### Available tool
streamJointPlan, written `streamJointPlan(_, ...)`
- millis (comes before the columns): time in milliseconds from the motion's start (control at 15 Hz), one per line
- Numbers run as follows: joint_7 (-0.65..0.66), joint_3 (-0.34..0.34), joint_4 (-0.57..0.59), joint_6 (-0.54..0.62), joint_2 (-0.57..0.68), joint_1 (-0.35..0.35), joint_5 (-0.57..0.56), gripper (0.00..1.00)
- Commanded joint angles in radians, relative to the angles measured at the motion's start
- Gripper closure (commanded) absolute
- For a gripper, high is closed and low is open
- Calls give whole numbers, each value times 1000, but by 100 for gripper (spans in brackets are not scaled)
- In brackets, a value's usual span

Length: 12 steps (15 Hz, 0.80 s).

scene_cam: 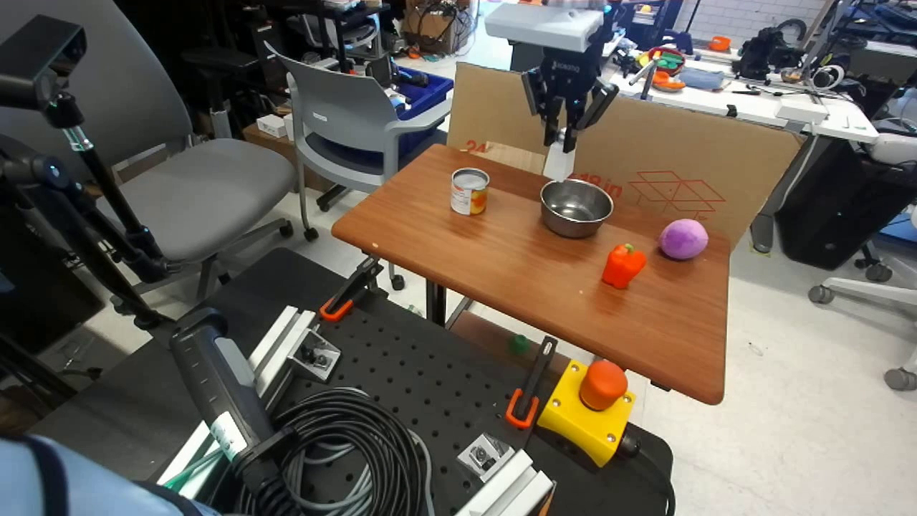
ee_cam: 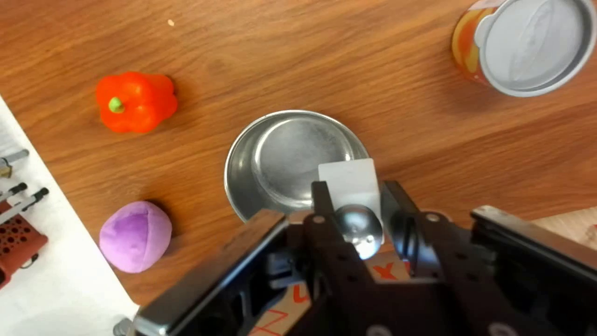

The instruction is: Take the salt cellar out of the silver pot

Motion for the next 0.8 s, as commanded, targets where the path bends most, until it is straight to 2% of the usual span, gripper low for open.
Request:
streamJointPlan(0,-85,24,-247,129,-225,-10,-27,92)
streamJointPlan(200,-214,67,-379,117,-348,-39,54,92)
streamJointPlan(400,-339,91,-487,59,-417,-46,149,92)
streamJointPlan(600,-381,99,-568,47,-431,-43,151,92)
streamJointPlan(733,-357,103,-588,69,-404,-44,111,92)
